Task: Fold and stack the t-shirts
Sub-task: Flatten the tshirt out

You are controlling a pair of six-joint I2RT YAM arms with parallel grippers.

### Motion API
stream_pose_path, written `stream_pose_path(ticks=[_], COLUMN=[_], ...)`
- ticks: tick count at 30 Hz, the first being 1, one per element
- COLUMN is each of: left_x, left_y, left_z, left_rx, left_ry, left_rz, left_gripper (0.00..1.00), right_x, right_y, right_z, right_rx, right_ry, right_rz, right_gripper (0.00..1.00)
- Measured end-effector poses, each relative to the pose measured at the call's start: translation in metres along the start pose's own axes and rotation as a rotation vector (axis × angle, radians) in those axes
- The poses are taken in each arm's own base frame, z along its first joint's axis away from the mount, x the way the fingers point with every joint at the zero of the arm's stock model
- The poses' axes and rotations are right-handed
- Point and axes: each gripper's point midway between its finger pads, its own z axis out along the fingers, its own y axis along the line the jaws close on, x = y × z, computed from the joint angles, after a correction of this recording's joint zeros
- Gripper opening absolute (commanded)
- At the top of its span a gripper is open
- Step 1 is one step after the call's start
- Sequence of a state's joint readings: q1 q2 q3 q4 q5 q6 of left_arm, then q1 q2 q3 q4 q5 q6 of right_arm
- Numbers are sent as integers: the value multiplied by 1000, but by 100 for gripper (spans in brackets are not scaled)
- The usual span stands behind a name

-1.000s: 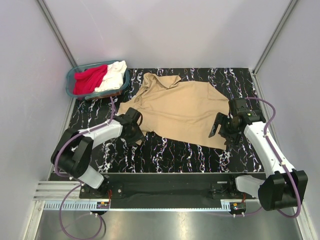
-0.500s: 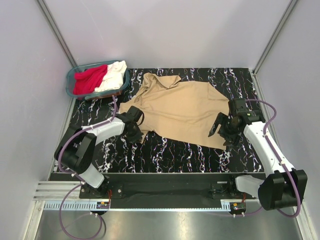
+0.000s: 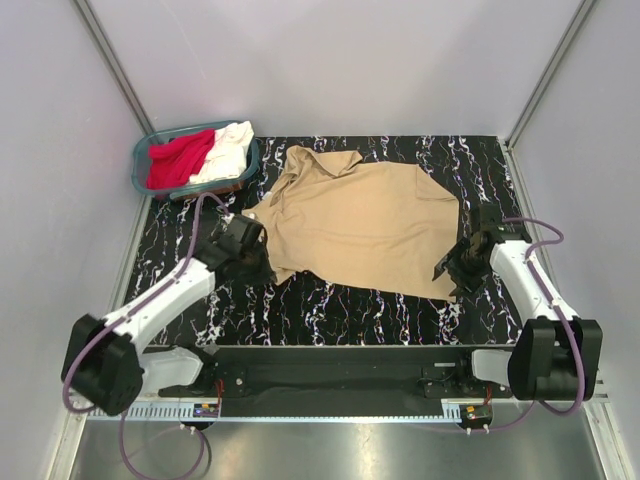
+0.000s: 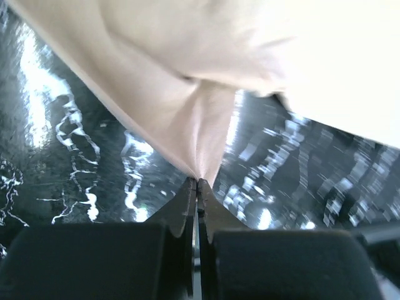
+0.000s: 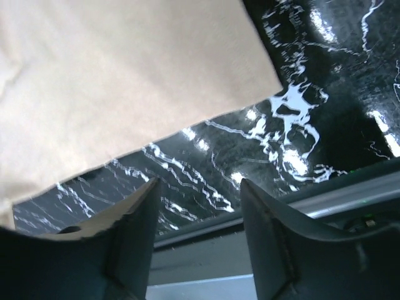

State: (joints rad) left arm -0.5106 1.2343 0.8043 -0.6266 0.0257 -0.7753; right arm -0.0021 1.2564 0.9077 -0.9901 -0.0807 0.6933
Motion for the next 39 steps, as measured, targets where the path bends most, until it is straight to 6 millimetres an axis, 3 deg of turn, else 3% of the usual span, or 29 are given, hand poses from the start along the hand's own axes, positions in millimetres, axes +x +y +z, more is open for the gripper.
stream_pose_path(ticks=[3, 4, 11, 16, 18, 34, 38, 39], left_x=[-1, 0, 11, 21, 21, 20, 19, 19], left_y=[-13, -14, -17, -14, -15, -20, -21, -21], left_z=[-20, -20, -21, -19, -19, -27, -30, -31], left_rx=[99, 107, 155, 160, 168, 199, 208, 209], left_ry=[-21, -17, 35, 71, 71, 55, 46, 44], left_rz=[69, 78, 145, 160, 164, 162, 161, 160], left_gripper=[0, 0, 0, 0, 0, 0, 0, 0], right_x=[-3, -3, -8, -14, -14, -14, -13, -12], right_y=[-11, -15, -41, -39, -39, -45, -46, -47], right_z=[14, 20, 49, 55, 58, 74, 75, 75], right_rx=[15, 24, 57, 34, 32, 69, 81, 86], right_ry=[4, 5, 0, -29, -32, -9, -2, 2], right_rz=[79, 103, 239, 269, 280, 347, 352, 354], right_gripper=[56, 51, 45, 44, 37, 37, 22, 14])
